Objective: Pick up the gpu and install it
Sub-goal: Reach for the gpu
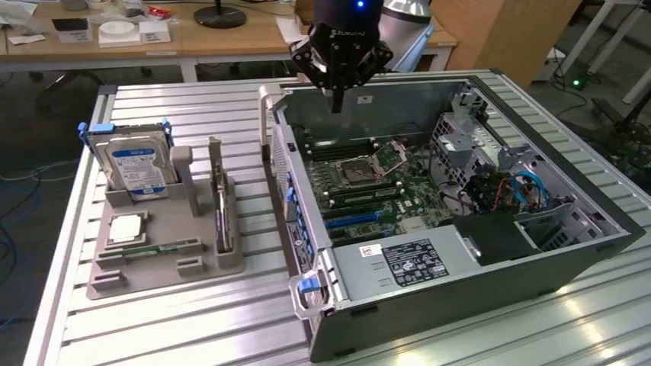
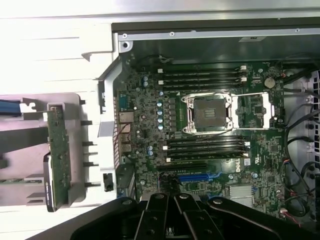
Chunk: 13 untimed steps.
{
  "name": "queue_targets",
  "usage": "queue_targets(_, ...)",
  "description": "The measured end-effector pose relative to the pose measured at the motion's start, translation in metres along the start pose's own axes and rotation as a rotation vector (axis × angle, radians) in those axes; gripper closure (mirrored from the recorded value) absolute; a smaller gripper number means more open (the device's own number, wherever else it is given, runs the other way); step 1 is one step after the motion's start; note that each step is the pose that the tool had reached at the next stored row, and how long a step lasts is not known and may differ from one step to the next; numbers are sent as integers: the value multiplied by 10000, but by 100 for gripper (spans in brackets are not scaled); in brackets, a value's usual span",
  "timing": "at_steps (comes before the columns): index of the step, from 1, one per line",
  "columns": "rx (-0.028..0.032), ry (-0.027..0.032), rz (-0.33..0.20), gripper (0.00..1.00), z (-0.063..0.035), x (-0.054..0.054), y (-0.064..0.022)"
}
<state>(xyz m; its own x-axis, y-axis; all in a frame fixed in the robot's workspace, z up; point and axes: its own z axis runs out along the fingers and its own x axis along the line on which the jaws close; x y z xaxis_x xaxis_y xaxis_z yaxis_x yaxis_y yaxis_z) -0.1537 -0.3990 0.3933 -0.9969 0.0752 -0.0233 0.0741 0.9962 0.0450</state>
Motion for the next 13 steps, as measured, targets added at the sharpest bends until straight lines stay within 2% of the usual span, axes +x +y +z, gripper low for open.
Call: queue_targets(13,-1,-1,1,89,-4,181,-15)
